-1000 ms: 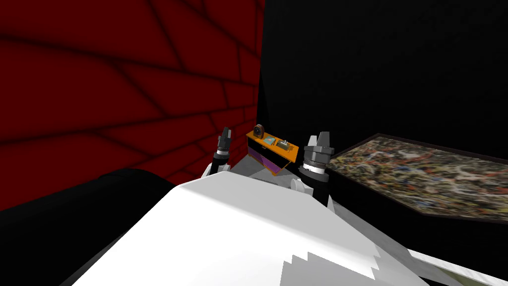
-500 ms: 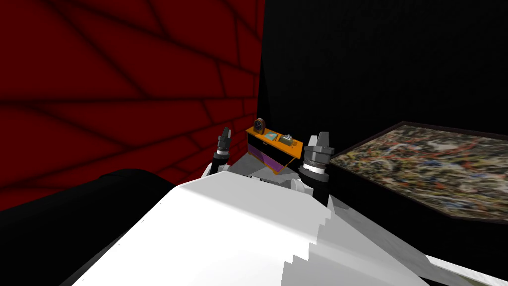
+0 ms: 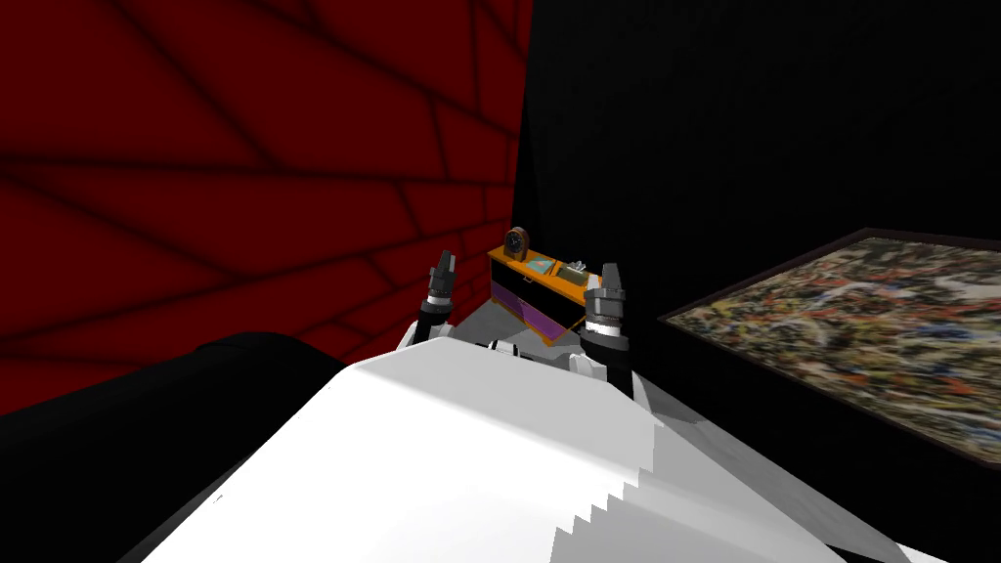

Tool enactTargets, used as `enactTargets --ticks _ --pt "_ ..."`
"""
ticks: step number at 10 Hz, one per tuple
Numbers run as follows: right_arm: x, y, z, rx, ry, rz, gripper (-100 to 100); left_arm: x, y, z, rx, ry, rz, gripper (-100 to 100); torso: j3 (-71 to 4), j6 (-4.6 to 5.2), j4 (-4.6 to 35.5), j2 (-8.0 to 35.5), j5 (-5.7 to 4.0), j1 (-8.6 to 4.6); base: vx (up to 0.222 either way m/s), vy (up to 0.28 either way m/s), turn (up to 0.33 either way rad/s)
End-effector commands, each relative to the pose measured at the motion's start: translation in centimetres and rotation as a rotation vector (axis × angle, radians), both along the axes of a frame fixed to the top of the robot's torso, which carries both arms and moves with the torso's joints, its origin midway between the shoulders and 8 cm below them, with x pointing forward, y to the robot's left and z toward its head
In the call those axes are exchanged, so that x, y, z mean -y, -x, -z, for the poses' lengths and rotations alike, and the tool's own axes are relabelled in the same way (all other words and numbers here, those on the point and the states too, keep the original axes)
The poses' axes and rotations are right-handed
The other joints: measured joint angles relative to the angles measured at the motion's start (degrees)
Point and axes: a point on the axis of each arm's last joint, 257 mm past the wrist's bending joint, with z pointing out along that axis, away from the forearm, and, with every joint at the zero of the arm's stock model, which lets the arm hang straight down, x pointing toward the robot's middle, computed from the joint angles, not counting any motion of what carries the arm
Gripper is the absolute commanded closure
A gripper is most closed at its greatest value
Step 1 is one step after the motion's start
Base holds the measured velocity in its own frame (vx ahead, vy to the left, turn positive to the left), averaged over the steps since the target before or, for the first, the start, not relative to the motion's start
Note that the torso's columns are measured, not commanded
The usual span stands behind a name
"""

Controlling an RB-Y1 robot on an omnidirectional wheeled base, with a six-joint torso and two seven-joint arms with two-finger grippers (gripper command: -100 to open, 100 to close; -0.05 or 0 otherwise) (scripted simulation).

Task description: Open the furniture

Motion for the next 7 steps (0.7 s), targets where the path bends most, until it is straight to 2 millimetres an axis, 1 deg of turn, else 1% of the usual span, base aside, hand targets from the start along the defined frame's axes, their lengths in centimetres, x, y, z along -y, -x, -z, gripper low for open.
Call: enactTargets --ticks 1,2,3,4,5,6,7 --pt "-0.7 -2.1 3.4 -0.108 0.020 -0.015 -100 0.0 0.0 0.0 0.000 0.000 0.000 0 0.01 0.01 0.03 0.05 -0.01 -0.05 0.039 0.050 0.078" --pt "-1.5 -3.0 5.6 -0.169 0.034 -0.029 -100 0.0 0.0 0.0 0.000 0.000 0.000 0 0.02 -0.01 0.03 0.06 -0.01 -0.01 0.052 0.062 0.124" --pt "-1.3 -3.3 6.1 -0.193 0.034 -0.023 -100 0.0 0.0 0.0 0.000 0.000 0.000 0 0.00 -0.01 0.02 0.02 0.01 0.02 0.052 0.043 0.065" --pt "-2.1 -4.1 8.6 -0.262 0.051 -0.036 -100 0.0 0.0 0.0 0.000 0.000 0.000 0 0.01 0.03 0.03 0.06 -0.01 -0.05 0.062 0.044 0.129" --pt "-2.0 -4.3 9.0 -0.280 0.051 -0.031 -100 0.0 0.0 0.0 0.000 0.000 0.000 0 -0.01 -0.01 0.03 0.02 -0.02 -0.05 0.050 0.037 0.062" --pt "-2.9 -5.0 11.6 -0.346 0.071 -0.045 -100 0.0 0.0 0.0 0.000 0.000 0.000 0 0.02 0.02 0.03 0.06 -0.02 -0.07 0.053 0.047 0.129" --pt "-2.9 -5.0 11.7 -0.353 0.071 -0.044 -100 0.0 0.0 0.0 0.000 0.000 0.000 0 0.01 -0.01 0.03 0.05 -0.01 -0.01 0.047 0.045 0.064"
